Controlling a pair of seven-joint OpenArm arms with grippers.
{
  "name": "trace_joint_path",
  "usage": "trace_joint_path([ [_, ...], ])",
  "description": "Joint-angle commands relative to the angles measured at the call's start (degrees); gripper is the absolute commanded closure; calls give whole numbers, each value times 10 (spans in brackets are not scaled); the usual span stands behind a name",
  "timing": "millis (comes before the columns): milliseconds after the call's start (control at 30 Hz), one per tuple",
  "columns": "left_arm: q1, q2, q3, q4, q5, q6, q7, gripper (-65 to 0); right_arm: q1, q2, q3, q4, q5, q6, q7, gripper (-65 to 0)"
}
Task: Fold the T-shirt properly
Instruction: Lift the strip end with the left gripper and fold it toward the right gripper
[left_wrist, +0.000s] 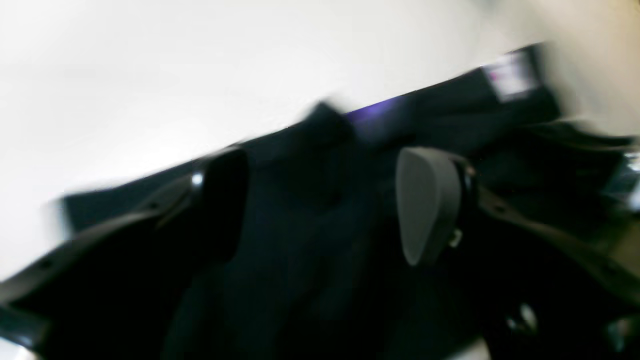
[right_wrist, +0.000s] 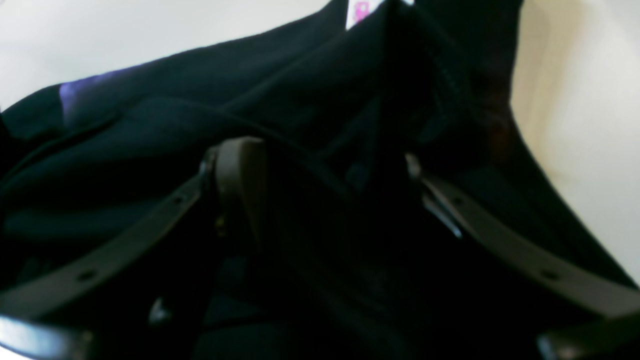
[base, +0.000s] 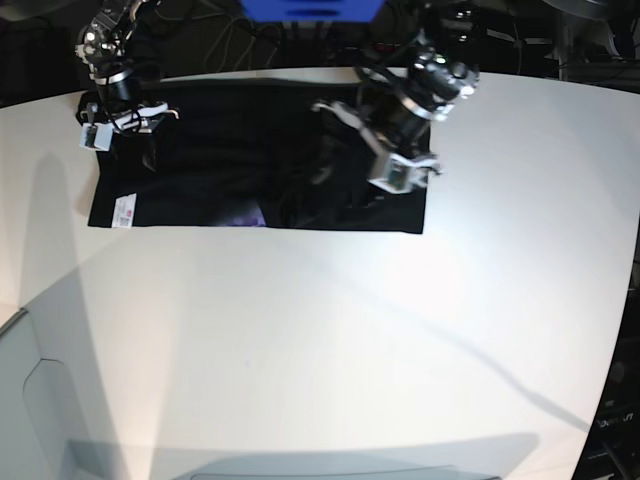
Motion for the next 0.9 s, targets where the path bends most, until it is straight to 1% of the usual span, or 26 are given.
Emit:
trace_joint_path([
  [0, 0, 1, -28, 8, -26, 0, -16, -449, -7, 0, 2, -3, -29, -7, -46, -345],
  [67, 0, 1, -87, 3, -58, 0, -15, -449, -7, 0, 2, -3, -29, -7, -46, -345],
  [133, -3, 1, -130, -3, -76, -1, -14, -448, -7, 0, 2, -3, -29, -7, -46, -345],
  [200, -3, -3, -143, -14, -88, -1, -14, -448, -7, 0, 2, -3, -29, -7, -46, -345],
  [233, -1, -14, -142, -17, -88, -1, -14, -448, -7, 0, 2, -3, -29, -7, -46, -345],
  [300, 1, -30, -108, -17, -89, -1, -14, -442, -7, 0, 2, -3, -29, -7, -46, -345],
  [333, 1, -36, -90, -17, -88, -1, -14, -429, -7, 0, 2, -3, -29, -7, -46, -345],
  [467, 2, -70, -5, -48, -87, -1, -14, -339, -7, 0, 2, -3, -29, -7, -46, -345],
  [567, -9, -94, 75, -77, -87, -1, -14, -273, -7, 0, 2, -3, -29, -7, -46, -345],
  [600, -14, -101, 105, -88, -87, 0, -14, -263, -7, 0, 3, -3, -29, -7, -46, -345],
  [633, -20, -108, 135, -97, -87, 0, -15, -263, -7, 0, 4, -3, -29, -7, -46, -345],
  [700, -39, -108, 183, -112, -88, 2, -16, -264, -8, 0, 5, -3, -29, -7, -46, -346],
  [867, -80, -106, 259, -118, -90, 5, -16, -264, -8, -2, 5, -3, -29, -7, -45, -347],
])
